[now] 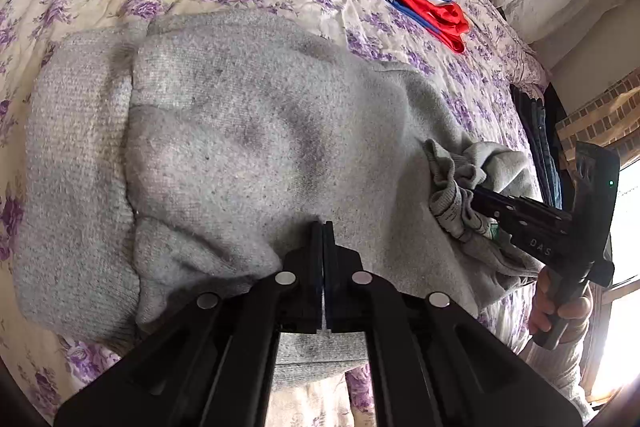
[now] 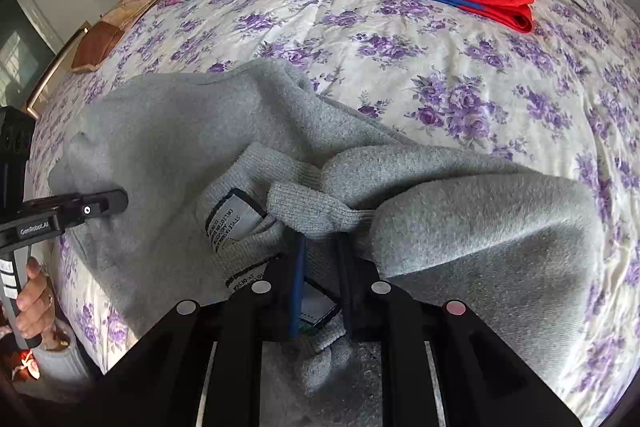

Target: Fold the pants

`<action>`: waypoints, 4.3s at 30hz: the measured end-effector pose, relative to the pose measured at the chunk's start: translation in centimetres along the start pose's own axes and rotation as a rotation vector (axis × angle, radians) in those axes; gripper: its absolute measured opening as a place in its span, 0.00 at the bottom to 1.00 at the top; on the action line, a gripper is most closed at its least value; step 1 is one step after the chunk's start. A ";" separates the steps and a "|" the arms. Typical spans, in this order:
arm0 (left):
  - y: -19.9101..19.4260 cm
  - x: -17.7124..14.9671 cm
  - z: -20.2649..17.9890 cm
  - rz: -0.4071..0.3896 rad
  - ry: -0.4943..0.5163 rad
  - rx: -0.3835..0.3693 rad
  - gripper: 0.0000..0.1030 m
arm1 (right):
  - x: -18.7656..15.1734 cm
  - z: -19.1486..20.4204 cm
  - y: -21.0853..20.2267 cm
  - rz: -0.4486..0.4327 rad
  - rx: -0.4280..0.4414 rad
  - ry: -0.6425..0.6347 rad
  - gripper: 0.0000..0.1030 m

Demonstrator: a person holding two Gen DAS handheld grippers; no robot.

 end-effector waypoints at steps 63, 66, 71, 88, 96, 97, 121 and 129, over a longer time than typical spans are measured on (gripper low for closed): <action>-6.7 -0.7 2.9 -0.269 -0.043 0.027 0.26 | 3.3 9.8 4.4 0.087 0.192 -0.058 0.25; -6.7 -0.7 3.0 -0.270 -0.047 0.028 0.26 | 3.1 9.8 3.7 0.091 0.189 -0.059 0.25; -6.9 -0.8 3.1 -0.262 -0.050 0.023 0.26 | 2.3 7.7 -3.8 -0.090 0.244 -0.014 0.25; -9.1 0.1 -10.8 -0.274 0.253 0.372 0.26 | -9.3 -7.9 -12.9 -0.398 0.258 0.300 0.30; -1.0 0.3 -23.3 -0.136 0.486 0.402 0.26 | -14.5 -13.0 -14.4 -0.458 0.272 0.388 0.30; 0.6 0.1 -24.3 -0.102 0.504 0.408 0.26 | -15.0 -13.7 -14.5 -0.465 0.272 0.403 0.30; -1.6 1.4 -19.5 -0.067 0.353 0.137 0.44 | -10.7 -9.5 -14.0 -0.405 0.315 0.274 0.33; 2.1 0.0 -18.4 0.026 0.350 0.068 0.39 | -2.5 -4.5 -14.8 -0.341 0.279 0.116 0.37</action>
Point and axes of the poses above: each gripper's, at about its wrist camera, not at the fingertips, and y roughly the way its jaws point, z to its left, x to its top, the point moved 9 cm from there along y, roughly the way its jaws point, and after that the axes turned 13 degrees about z, right-handed, at the moved point
